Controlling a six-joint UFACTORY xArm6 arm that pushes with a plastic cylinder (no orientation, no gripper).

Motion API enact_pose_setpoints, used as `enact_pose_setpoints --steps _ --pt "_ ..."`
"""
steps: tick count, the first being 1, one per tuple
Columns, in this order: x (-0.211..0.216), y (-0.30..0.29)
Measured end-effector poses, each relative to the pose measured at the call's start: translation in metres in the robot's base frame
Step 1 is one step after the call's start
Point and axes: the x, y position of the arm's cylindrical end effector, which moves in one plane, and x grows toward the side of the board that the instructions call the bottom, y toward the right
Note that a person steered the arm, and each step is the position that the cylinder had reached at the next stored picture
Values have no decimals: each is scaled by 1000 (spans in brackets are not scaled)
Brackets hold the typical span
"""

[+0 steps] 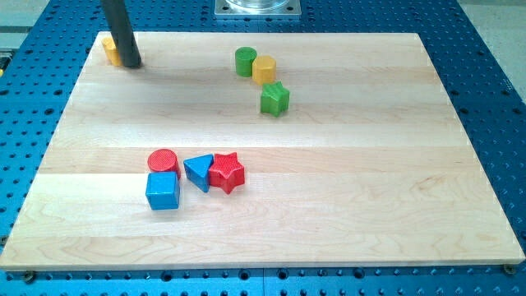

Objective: Place the red circle at the top center of the board

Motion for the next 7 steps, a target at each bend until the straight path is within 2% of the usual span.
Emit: enact_pose_setpoints --steps 2,3,5,6,7 --pt "203 13" --pt "255 14" --pt "240 117" --pt "202 122" --pt "208 132"
